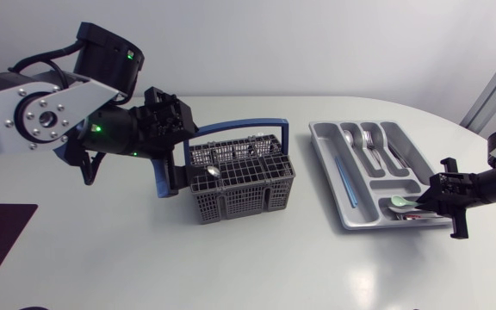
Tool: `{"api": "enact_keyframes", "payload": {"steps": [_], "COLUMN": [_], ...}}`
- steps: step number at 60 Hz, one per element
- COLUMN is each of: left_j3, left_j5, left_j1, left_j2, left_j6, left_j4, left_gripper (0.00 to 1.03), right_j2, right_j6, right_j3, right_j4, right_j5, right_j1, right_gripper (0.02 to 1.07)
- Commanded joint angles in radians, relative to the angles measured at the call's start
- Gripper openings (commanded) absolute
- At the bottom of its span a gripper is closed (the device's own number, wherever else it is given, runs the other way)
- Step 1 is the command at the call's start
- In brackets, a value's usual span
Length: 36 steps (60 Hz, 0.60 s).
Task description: Unload the cutlery basket into the drawer organizer.
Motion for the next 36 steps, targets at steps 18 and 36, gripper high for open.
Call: {"api": "enact_keyframes", "payload": {"steps": [18,36], "left_j3": [-0.166,-0.373], "left_j5": [-0.124,-0.233], "left_j1": [-0.096,-0.182], "left_j2": [0.04,-0.095], "left_j6": [0.163,0.233], "left_j4": [0.112,0.3], "left_gripper": [0.99,0.96], "right_j2": [-0.043,-0.098], "right_j6": [0.004,0.07], "right_j3": [-0.025,-0.05], "right_j4": [0.034,0.031], "right_j5": [-0.004,-0.088], "right_j1": [0.004,-0.005], "right_gripper": [0.97,1.0]}}
